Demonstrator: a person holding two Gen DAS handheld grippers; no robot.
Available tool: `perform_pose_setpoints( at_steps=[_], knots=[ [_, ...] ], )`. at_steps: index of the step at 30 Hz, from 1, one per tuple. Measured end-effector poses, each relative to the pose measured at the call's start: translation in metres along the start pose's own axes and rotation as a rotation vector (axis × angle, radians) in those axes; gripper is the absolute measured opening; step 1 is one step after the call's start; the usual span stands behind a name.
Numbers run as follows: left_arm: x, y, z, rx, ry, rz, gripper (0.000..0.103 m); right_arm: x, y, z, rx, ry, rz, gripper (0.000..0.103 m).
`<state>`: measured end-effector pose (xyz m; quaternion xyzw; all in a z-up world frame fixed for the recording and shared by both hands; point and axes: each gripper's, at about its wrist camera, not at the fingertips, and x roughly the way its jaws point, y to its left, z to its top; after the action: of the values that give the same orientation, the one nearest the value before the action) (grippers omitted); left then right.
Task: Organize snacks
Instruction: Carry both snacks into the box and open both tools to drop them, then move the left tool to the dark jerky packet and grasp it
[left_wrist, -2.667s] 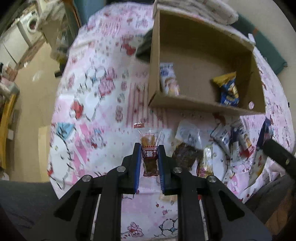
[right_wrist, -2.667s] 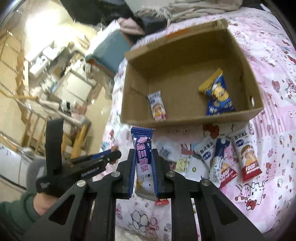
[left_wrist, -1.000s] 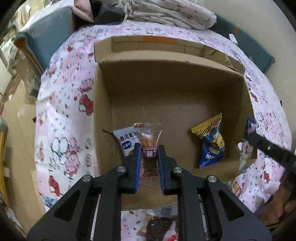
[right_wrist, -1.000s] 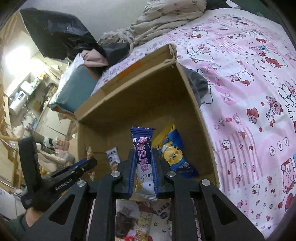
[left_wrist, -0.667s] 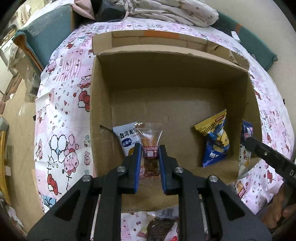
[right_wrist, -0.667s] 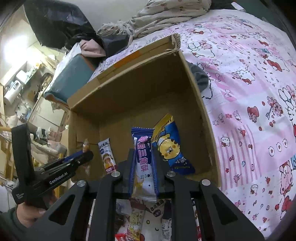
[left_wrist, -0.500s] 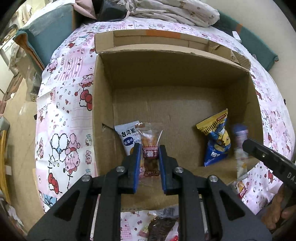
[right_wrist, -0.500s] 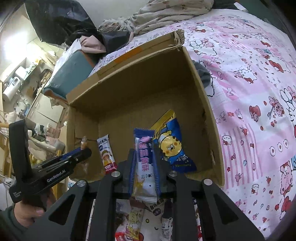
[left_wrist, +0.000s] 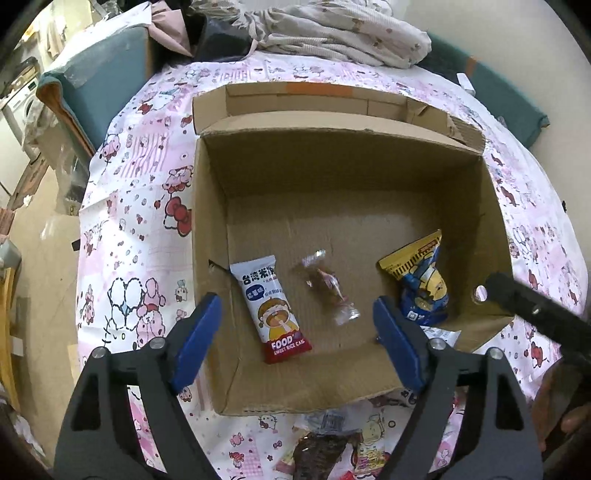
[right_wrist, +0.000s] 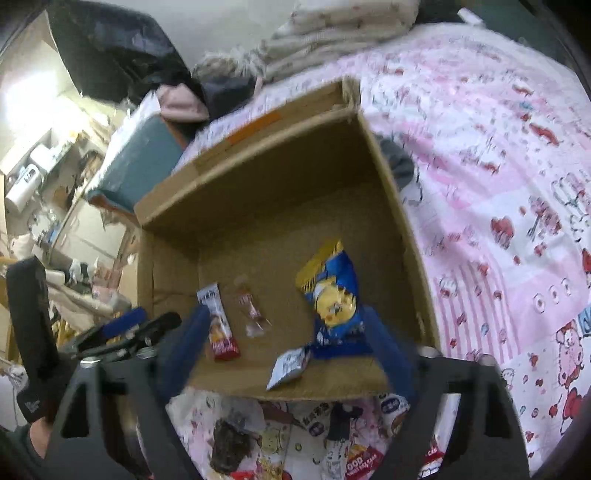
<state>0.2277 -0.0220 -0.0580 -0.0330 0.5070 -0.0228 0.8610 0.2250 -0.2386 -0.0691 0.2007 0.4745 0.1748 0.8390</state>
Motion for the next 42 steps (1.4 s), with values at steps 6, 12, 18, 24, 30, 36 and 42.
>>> perform_pose_setpoints(
  at_steps=[6,12,18,24,30,36,42],
  knots=[
    [-0.009,0.003,-0.002,-0.003,-0.037,0.004,0.081,-0.007,0.001,0.002,-0.004,-0.009,0.01,0.089],
    [-0.024,0.017,-0.008,-0.053,-0.074,-0.002,0.081,-0.018,0.0,0.002,0.021,-0.045,0.018,0.089],
    [-0.051,0.03,-0.013,-0.087,-0.132,0.014,0.092,-0.035,0.011,-0.006,-0.015,-0.053,0.044,0.089],
    [-0.073,0.038,-0.021,-0.091,-0.162,0.013,0.097,-0.051,0.023,-0.022,-0.054,-0.049,0.034,0.089],
    [-0.082,0.05,-0.04,-0.142,-0.118,-0.02,0.097,-0.072,0.034,-0.042,-0.077,-0.09,-0.001,0.087],
    [-0.088,0.055,-0.063,-0.185,-0.07,-0.035,0.097,-0.087,0.038,-0.064,-0.085,-0.107,-0.099,0.087],
    [-0.089,0.063,-0.082,-0.23,-0.026,-0.019,0.097,-0.104,0.022,-0.085,-0.019,-0.099,-0.12,0.087]
  ],
)
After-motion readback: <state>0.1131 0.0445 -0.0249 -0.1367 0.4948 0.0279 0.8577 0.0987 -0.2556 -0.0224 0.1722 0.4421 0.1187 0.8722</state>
